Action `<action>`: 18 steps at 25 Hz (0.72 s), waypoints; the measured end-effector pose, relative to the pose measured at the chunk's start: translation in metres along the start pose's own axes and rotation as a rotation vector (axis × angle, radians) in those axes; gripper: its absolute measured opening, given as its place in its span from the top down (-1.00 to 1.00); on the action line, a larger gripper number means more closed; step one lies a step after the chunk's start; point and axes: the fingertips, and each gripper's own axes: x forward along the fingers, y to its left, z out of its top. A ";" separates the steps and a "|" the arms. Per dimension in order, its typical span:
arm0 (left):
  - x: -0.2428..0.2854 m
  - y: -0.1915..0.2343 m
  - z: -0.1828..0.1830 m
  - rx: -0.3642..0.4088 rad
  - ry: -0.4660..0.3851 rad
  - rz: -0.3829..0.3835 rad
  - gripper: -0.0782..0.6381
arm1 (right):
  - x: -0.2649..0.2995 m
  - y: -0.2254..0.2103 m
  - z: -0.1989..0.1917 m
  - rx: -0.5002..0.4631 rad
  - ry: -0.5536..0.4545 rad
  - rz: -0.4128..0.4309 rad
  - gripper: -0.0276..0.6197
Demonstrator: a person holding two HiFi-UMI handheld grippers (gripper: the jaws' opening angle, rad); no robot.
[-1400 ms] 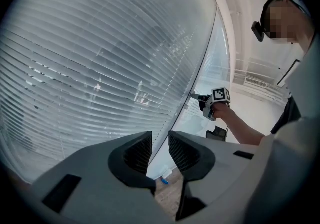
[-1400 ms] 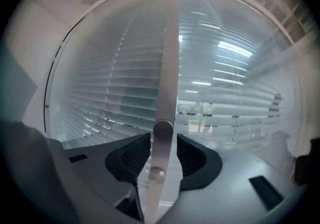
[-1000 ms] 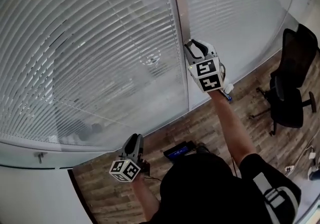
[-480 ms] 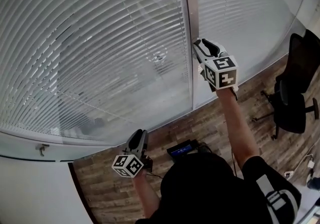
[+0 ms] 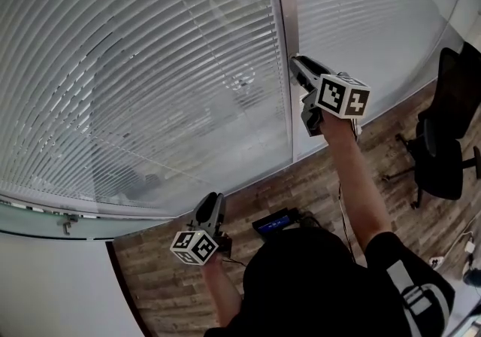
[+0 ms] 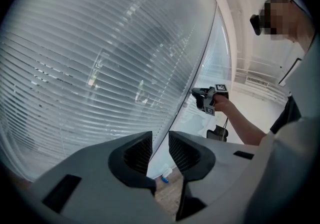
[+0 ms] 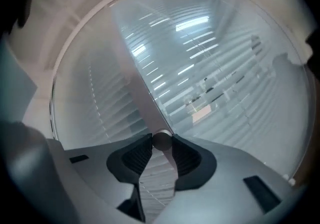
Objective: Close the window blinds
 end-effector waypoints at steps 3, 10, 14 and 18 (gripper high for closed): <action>0.002 -0.004 -0.001 0.004 0.006 -0.004 0.46 | -0.001 0.004 -0.003 -0.151 0.019 -0.003 0.51; 0.009 -0.014 -0.002 0.015 0.015 -0.019 0.46 | -0.002 0.014 0.000 -0.733 0.075 -0.168 0.51; 0.009 -0.018 -0.003 0.016 0.020 -0.019 0.46 | -0.001 0.009 -0.001 -0.523 0.061 -0.113 0.52; 0.011 -0.016 -0.003 0.012 0.042 -0.012 0.46 | 0.000 -0.005 -0.005 -0.261 0.044 -0.015 0.52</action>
